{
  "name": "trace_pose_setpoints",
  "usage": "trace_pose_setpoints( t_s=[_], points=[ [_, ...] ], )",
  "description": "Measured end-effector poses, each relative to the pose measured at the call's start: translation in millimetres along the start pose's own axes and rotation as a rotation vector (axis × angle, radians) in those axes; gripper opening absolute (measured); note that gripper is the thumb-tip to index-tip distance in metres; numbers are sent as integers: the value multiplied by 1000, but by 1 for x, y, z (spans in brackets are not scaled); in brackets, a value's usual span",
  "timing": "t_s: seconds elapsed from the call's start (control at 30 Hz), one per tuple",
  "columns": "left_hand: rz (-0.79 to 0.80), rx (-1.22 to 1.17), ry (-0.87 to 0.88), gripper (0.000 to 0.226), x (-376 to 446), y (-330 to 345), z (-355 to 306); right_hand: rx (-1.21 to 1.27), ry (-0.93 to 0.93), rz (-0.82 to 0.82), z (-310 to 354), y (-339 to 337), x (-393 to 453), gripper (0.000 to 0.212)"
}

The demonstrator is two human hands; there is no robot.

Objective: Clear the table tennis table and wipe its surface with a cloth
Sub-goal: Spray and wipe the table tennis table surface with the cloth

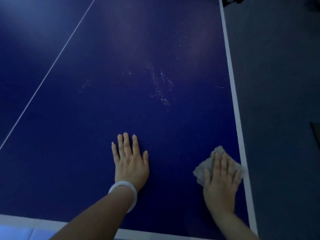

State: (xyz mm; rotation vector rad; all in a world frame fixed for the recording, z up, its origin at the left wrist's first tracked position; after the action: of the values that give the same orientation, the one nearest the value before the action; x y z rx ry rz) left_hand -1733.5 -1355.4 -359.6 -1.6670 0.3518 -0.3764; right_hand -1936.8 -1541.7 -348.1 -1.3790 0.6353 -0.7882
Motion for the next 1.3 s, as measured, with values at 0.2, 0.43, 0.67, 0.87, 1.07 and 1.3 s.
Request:
trace_pose_setpoints(
  t_s=[0.2, 0.43, 0.67, 0.87, 1.07, 1.3],
  points=[
    [19, -111, 5, 66, 0, -4, 4, 52, -303, 29, 98, 15, -49, 62],
    [33, -459, 69, 59, 18, -27, 75, 18, 3, 31, 52, 17, 46, 61],
    [-58, -207, -231, 66, 58, -34, 202, 65, -170, 2, 168, 24, 1, 59],
    [-111, -100, -360, 70, 65, -30, 245, 242, -514, 80, 166, 19, 30, 56],
    [-130, -45, -343, 70, 65, -27, 245, 11, 347, -33, 122, 12, 61, 64],
    [-103, -48, -346, 67, 64, -29, 244, 110, -774, 159, 327, 40, 24, 61]
  ],
)
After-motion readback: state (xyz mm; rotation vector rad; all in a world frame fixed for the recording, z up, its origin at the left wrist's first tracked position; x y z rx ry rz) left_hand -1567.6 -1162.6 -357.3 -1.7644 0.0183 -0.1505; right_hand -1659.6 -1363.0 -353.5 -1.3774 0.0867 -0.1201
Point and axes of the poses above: each hand's wrist, its own x-axis towards the middle knuckle, its own y-axis out of the palm, z = x × y, the point moved 5 cm from there along x, towards the middle knuckle, and after that the axes turned 11 degrees about -z, right-handed, at the moved point
